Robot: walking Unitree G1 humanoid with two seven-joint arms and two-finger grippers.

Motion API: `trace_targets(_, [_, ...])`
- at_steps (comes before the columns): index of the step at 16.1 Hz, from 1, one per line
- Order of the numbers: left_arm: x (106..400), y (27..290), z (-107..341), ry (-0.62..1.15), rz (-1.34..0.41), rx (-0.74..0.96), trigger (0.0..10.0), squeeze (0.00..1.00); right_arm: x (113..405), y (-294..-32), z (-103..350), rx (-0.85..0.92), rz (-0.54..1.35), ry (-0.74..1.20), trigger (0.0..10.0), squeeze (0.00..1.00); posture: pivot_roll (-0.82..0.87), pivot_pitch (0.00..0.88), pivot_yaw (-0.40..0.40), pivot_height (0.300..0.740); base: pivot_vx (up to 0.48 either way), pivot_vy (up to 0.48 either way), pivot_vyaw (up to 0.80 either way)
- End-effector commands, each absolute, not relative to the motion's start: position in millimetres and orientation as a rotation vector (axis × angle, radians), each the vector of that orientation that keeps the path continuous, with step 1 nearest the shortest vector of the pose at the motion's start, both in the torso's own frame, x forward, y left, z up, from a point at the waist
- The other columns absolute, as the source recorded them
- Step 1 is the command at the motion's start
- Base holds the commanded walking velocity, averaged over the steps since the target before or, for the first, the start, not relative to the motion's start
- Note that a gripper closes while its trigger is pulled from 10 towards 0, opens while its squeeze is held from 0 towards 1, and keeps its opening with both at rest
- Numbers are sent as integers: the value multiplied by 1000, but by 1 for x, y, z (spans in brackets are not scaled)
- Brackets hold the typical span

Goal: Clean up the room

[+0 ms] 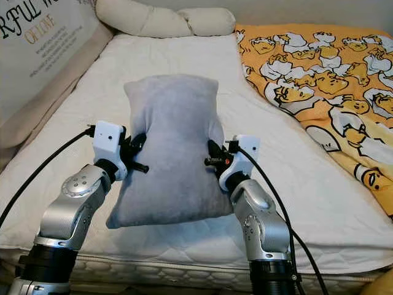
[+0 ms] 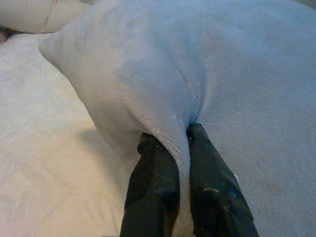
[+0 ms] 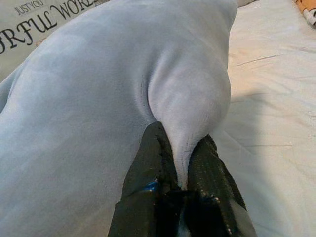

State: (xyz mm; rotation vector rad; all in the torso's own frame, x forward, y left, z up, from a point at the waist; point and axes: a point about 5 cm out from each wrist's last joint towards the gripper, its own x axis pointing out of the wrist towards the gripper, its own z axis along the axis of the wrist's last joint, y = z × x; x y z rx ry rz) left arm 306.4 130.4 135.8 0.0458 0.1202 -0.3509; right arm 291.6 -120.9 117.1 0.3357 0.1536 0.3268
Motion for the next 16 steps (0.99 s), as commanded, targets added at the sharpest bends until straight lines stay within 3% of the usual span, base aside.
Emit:
trace_targets(1, [310,133,145,85,-346,74,10000,0,292,-124,121,325,308,123,10000,0,-32,0,41,740,0,247,0])
trace_targets(16, [309,133,141,113,-373,115,10000,0,287,-122,115,330,288,138,10000,0,-35,0,61,740,0,303,0])
